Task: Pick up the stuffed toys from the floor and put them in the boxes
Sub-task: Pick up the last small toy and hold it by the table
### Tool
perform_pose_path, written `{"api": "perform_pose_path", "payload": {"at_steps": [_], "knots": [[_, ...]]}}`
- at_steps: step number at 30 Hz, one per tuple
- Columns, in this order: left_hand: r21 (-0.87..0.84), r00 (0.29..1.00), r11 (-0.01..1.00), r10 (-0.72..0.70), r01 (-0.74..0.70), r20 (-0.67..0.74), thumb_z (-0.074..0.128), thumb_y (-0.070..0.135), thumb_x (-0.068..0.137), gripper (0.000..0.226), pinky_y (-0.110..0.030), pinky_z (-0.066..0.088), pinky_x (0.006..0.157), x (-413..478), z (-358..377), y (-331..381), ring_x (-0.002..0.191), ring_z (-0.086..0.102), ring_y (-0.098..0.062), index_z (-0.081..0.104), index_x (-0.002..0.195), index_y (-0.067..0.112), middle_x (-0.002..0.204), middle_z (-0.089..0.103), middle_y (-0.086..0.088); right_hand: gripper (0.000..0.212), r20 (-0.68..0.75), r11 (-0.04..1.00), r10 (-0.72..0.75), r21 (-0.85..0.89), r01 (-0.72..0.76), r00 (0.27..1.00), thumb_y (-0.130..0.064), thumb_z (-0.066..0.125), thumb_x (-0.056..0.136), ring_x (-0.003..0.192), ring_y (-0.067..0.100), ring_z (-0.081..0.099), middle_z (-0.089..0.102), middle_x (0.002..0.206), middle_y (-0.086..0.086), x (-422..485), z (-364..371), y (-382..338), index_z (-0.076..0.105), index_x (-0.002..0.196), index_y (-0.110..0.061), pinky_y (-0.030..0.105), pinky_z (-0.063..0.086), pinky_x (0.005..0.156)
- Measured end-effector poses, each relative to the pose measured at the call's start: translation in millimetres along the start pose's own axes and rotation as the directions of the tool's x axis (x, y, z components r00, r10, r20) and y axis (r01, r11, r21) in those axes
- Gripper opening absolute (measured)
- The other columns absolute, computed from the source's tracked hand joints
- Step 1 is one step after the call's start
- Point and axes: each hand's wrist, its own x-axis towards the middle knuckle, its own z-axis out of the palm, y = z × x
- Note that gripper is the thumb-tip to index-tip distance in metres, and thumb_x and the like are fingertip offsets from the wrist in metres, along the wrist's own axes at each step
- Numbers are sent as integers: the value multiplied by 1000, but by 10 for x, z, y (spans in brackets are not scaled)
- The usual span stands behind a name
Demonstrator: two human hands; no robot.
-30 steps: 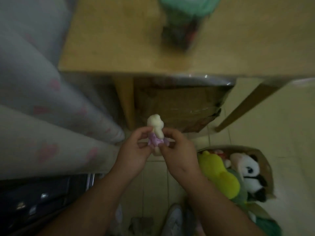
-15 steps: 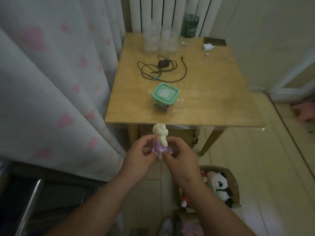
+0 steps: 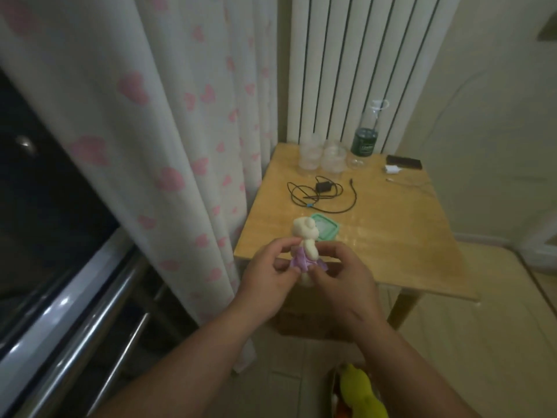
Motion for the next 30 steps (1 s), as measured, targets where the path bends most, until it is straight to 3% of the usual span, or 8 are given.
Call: {"api": "perform_pose_path", "payload": {"at_steps": [3,9,16,21,27,30], "knots": [[20,999,999,39,-39,-5,63,9,87,41,-25,56,81,-179,-73,122,95,67,-2,58,113,40,113,66,11,27,-10,1000,-26,6,26,1000,-33,71,82,86,-3,63,64,101,-24,-205,-47,-138,61,107,-40,22,55,69],[7,992,995,101,-101,73,65,14,86,42,-36,58,84,-624,-220,121,100,66,-6,58,111,47,120,62,9,25,-86,999,-36,21,38,996,-33,72,80,83,-5,64,66,99,-25,-784,14,-297,62,101,-41,21,54,67],[-30,977,992,126,-122,172,68,20,77,43,-44,55,89,-1293,-206,27,106,64,-11,59,109,48,118,65,8,27,-215,1000,19,-1,-20,976,-26,75,78,82,-2,64,70,93,-16,-1658,22,-329,67,102,-32,26,55,73],[-52,945,988,157,-148,286,69,13,80,45,-41,56,88,-1792,45,148,104,65,-8,60,112,43,117,65,9,27,-285,998,44,-29,-54,957,-33,74,78,80,0,64,69,95,-18,-2288,-273,-293,64,103,-34,28,56,69],[-72,925,978,209,-196,316,67,4,81,46,-28,57,80,-2273,409,328,95,66,-3,61,109,40,110,68,6,25,-343,995,63,-47,-85,937,-34,74,78,79,-1,65,68,93,-18,-2850,-662,-266,64,102,-36,23,53,62],[-58,916,976,217,-210,338,68,5,80,47,-33,57,83,-2497,731,406,97,66,-4,62,107,43,115,65,6,24,-367,993,86,-40,-108,926,-32,74,78,78,0,66,69,92,-17,-3108,-963,-167,65,100,-35,26,56,64]]}}
